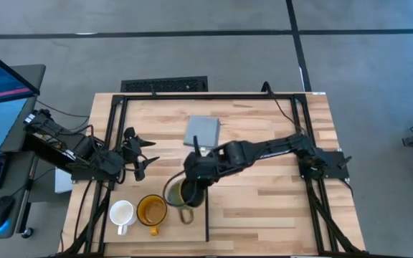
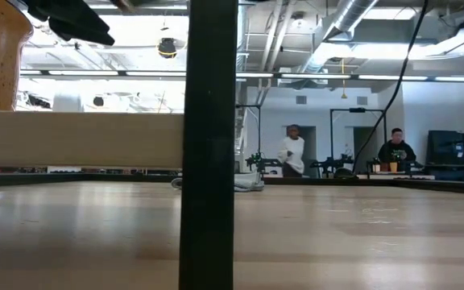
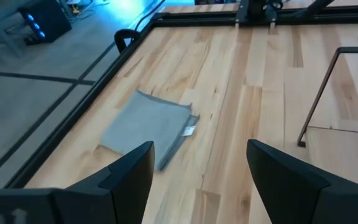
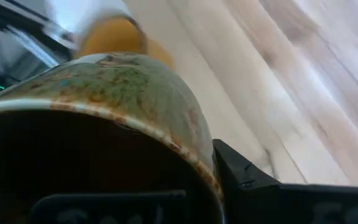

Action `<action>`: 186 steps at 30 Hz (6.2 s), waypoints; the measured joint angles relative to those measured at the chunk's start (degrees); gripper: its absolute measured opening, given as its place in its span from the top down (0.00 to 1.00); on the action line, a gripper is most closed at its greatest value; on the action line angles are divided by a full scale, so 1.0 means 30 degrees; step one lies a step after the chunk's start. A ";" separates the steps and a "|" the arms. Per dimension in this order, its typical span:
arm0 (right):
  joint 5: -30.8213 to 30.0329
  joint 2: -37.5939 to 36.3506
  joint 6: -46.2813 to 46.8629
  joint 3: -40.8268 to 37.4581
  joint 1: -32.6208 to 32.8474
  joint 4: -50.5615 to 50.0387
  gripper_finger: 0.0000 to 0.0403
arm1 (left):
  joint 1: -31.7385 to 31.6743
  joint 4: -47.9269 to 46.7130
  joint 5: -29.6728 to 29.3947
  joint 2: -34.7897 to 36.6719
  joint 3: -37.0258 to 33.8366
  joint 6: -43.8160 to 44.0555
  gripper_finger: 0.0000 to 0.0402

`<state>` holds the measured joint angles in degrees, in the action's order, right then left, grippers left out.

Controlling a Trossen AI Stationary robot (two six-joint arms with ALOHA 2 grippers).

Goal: Stack small to large cups/mugs on shelf
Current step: Put the green patterned mug on the shelf

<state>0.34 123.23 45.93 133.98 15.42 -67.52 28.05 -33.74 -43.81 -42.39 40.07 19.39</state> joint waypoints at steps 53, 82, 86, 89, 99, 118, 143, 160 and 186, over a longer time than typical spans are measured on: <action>0.2398 0.2488 -0.0470 -0.0041 0.0168 -0.0760 0.90 | -0.0007 -0.1013 -0.0007 -0.0255 0.0015 0.1334 0.38; 0.2771 0.3598 -0.1293 -0.0048 -0.0059 0.0091 0.90 | 0.0000 -0.1553 0.0007 -0.0240 0.0000 0.1470 0.38; 0.2643 0.3656 -0.1331 0.0254 -0.0059 -0.0584 0.90 | 0.0000 -0.1537 0.0007 -0.0240 0.0000 0.1476 0.38; 0.2705 0.3500 -0.1325 0.0360 -0.0052 -0.0952 0.90 | 0.0000 -0.1534 0.0015 -0.0248 0.0000 0.1476 0.38; 0.2806 0.3595 -0.1324 0.0331 -0.0059 -0.1278 0.90 | -0.0007 -0.1501 0.0022 -0.0248 0.0000 0.1483 0.38; 0.2937 0.3595 -0.1326 0.0324 -0.0059 -0.1642 0.90 | -0.0004 -0.1501 0.0029 -0.0248 0.0000 0.1979 0.38; 0.3542 0.3595 -0.1451 0.0316 -0.0067 -0.1621 0.87 | -0.0003 -0.1508 0.0044 -0.0248 0.0000 0.1979 0.38; 0.3962 0.3595 -0.1472 0.0309 -0.0416 -0.1626 0.86 | 0.0000 -0.1516 0.0068 -0.0248 0.0000 0.1979 0.38; 0.4038 0.3595 -0.1960 0.0309 -0.0431 -0.1353 0.86 | -0.0003 -0.1537 0.0860 -0.0252 0.0007 0.1913 0.38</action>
<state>12.45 134.02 40.05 134.91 14.13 -71.58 28.04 -38.35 -41.23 -43.15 40.10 25.12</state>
